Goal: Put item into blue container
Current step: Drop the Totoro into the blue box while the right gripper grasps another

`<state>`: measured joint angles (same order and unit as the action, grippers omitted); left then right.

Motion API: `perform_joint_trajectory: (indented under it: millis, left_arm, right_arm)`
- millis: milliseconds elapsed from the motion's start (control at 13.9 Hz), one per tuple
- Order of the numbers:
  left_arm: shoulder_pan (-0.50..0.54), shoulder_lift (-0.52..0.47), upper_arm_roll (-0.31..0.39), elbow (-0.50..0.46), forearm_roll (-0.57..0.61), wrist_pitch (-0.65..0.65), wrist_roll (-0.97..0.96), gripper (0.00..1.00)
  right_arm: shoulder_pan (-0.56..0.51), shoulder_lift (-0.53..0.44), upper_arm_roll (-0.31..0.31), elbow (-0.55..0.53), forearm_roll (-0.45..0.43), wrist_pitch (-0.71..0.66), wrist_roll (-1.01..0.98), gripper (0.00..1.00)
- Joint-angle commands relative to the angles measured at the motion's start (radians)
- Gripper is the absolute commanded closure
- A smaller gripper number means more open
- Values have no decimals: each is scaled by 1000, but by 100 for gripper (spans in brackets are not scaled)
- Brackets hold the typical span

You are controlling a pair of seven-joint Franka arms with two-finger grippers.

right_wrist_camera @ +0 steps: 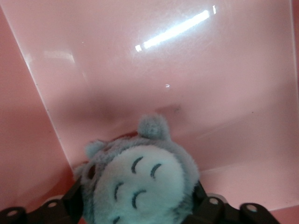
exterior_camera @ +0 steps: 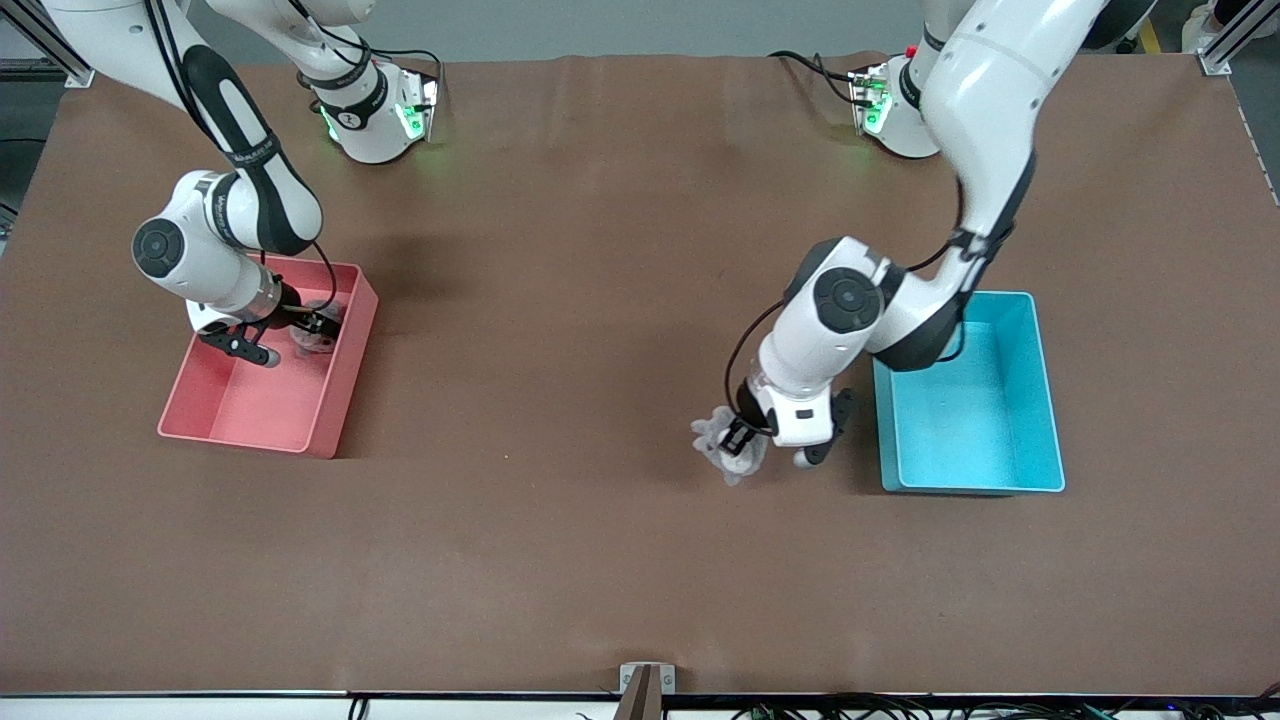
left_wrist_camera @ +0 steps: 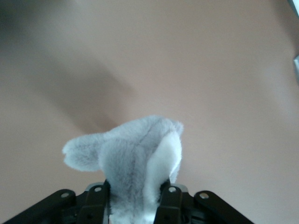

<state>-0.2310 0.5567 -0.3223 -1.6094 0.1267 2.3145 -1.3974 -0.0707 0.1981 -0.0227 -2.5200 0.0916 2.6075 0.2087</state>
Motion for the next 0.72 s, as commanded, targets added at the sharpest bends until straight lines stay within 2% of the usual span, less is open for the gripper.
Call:
perform_joint_trajectory:
  millis: [0,143,359,430,574,645]
  left_arm:
    - [108,-150,0,-64,11,-256,258,99]
    - [215,-207,0,-67,11,-410,456,99]
    - [341,-253,-3,-127,11,-478,651,99]
    - [381,-251,-3,-156,13,-477,694,89]
    - [418,-226,-1,-176,14,-474,713,64]
    - [429,-215,0,-176,22,-472,722,24]
  right_arm:
    - [-24,-16,21,12,4,-35,3,100]
    - [-26,-37,20,59,4,-137,0,100]
    - [-27,-83,17,188,2,-382,0,100]
    - [-26,-92,18,248,2,-482,9,100]
    - [-18,-94,20,421,4,-720,52,100]
    - [-8,-89,27,507,4,-818,114,100]
